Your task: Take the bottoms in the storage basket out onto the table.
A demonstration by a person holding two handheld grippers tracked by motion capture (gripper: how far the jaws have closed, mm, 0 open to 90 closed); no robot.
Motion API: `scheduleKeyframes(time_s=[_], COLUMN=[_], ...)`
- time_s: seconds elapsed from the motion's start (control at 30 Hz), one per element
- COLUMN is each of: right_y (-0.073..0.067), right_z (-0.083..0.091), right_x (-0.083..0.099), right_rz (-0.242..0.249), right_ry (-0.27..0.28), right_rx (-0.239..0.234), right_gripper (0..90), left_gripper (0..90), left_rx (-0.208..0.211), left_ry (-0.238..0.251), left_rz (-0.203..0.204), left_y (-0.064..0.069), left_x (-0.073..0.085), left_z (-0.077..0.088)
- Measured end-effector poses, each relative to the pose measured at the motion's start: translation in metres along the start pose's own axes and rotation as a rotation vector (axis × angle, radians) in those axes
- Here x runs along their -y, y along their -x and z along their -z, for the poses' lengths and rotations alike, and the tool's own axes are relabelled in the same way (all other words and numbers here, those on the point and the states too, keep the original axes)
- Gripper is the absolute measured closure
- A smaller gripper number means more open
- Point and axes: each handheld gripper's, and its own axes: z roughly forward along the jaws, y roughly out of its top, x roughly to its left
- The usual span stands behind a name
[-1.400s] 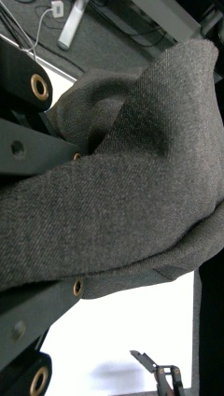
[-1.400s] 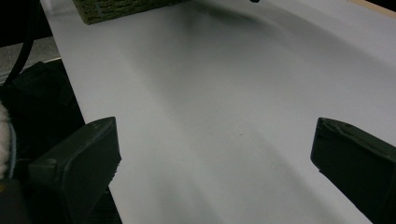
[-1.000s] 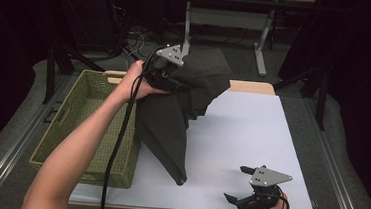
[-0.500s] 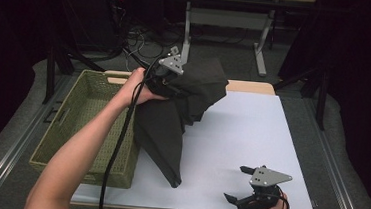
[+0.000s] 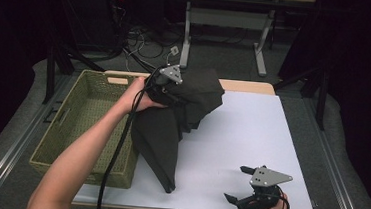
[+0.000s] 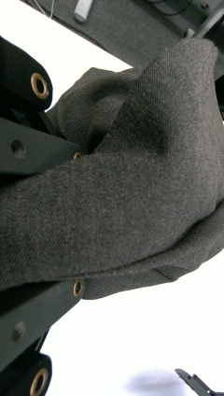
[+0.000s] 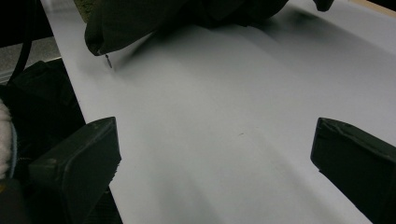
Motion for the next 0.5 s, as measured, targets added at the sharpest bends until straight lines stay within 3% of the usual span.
scheduleKeyframes(time_s=[0.5], right_y=[-0.001], right_z=[0.001], right_x=[0.000], right_rz=[-0.004], right_ry=[0.000], right_rx=[0.002], right_gripper=[1.2], left_gripper=[72.4], left_rx=[0.031], left_ry=[-0.007], left_rz=[0.028], left_y=[0.001], left_x=[0.015], left_z=[-0.011])
